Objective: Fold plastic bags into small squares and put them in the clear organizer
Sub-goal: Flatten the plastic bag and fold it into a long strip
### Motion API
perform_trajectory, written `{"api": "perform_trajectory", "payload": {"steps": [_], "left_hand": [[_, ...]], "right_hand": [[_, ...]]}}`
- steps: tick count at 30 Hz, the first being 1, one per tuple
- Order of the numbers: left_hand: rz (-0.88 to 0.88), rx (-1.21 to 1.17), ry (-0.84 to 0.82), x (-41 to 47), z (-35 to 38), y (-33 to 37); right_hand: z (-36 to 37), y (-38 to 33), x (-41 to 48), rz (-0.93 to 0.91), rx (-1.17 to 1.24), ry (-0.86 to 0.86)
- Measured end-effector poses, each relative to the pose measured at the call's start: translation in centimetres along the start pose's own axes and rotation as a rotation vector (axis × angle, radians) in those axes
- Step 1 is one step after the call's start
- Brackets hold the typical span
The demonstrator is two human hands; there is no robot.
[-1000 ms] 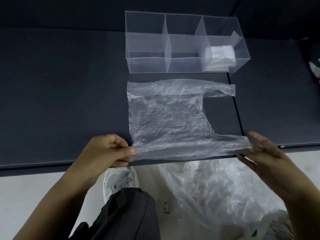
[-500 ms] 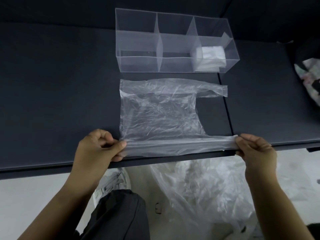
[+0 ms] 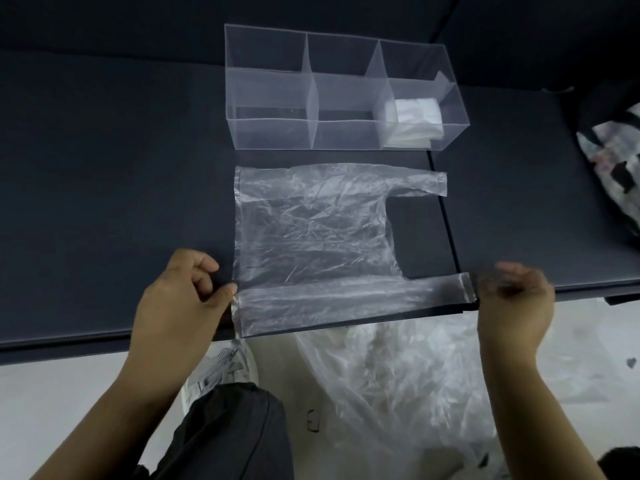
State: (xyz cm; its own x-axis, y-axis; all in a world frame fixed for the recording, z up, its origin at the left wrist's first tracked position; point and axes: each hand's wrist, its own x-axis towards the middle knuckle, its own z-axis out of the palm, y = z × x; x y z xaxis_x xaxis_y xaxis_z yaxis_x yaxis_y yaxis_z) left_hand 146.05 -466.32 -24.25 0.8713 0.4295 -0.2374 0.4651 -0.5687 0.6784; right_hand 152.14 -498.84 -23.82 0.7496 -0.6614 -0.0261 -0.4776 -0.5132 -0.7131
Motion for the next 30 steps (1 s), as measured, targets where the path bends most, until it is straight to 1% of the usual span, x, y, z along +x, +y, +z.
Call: {"api": "perform_trajectory", "payload": {"steps": [2, 3, 5, 7, 8, 10, 13, 15, 17, 19, 21, 23, 24, 25, 26, 27, 28, 30], "left_hand": [[0.230, 0.078, 0.132, 0.2, 0.3, 1.0], [0.349, 0.099, 0.165, 0.5, 0.8, 1.5], [0.521, 0.149, 0.156, 1.7, 2.2, 2.7], [0.570, 0.234, 0.069, 3.7, 3.4, 3.7], [0.560, 0.301, 0.013, 4.8, 3.8, 3.9], [0.551, 0.458, -0.065, 6.7, 4.4, 3.3], [0.524, 0.625, -0.102, 8.2, 5.0, 1.3], [0.510, 0.669, -0.085, 8.5, 5.2, 0.7], [0.509, 0.687, -0.056, 8.5, 5.2, 0.4], [0.515, 0.708, -0.046, 8.5, 5.2, 0.3], [0.503, 0.720, -0.055, 8.5, 5.1, 0.4], [0.452, 0.744, -0.063, 8.8, 5.2, 0.7], [0.421, 0.757, -0.066, 8.9, 5.1, 1.0], [0.395, 0.756, -0.064, 9.1, 5.0, 1.3], [0.389, 0.737, -0.049, 9.0, 4.8, 1.7], [0.420, 0.696, -0.013, 8.6, 4.6, 2.0], [0.483, 0.636, 0.034, 7.8, 4.5, 2.2], [0.620, 0.529, 0.084, 5.2, 4.9, 2.0]], "right_hand": [[1.3, -2.1, -1.4, -0.240, -0.050, -0.016], [2.5, -3.5, -2.5, -0.365, -0.046, -0.072], [5.6, -6.4, -5.2, -0.572, -0.033, -0.278], [8.9, -9.1, -7.7, -0.749, -0.045, -0.499], [10.6, -10.1, -8.5, -0.826, -0.064, -0.574], [13.5, -11.0, -9.2, -0.931, -0.196, -0.656], [15.6, -9.6, -6.8, -0.950, -0.537, -0.670], [14.9, -7.9, -3.3, -0.902, -0.688, -0.593], [13.1, -6.0, 0.8, -0.797, -0.742, -0.489], [10.9, -4.3, 4.7, -0.670, -0.744, -0.403], [9.0, -3.1, 7.6, -0.548, -0.774, -0.355], [7.8, -3.2, 8.8, -0.452, -0.811, -0.333], [7.5, -3.6, 8.4, -0.449, -0.809, -0.307], [7.4, -4.2, 7.4, -0.485, -0.777, -0.273], [7.5, -4.9, 5.6, -0.558, -0.712, -0.245], [7.7, -5.5, 3.0, -0.652, -0.622, -0.244], [8.0, -6.1, -0.2, -0.738, -0.520, -0.281], [8.8, -6.5, -6.9, -0.837, -0.364, -0.451]]}}
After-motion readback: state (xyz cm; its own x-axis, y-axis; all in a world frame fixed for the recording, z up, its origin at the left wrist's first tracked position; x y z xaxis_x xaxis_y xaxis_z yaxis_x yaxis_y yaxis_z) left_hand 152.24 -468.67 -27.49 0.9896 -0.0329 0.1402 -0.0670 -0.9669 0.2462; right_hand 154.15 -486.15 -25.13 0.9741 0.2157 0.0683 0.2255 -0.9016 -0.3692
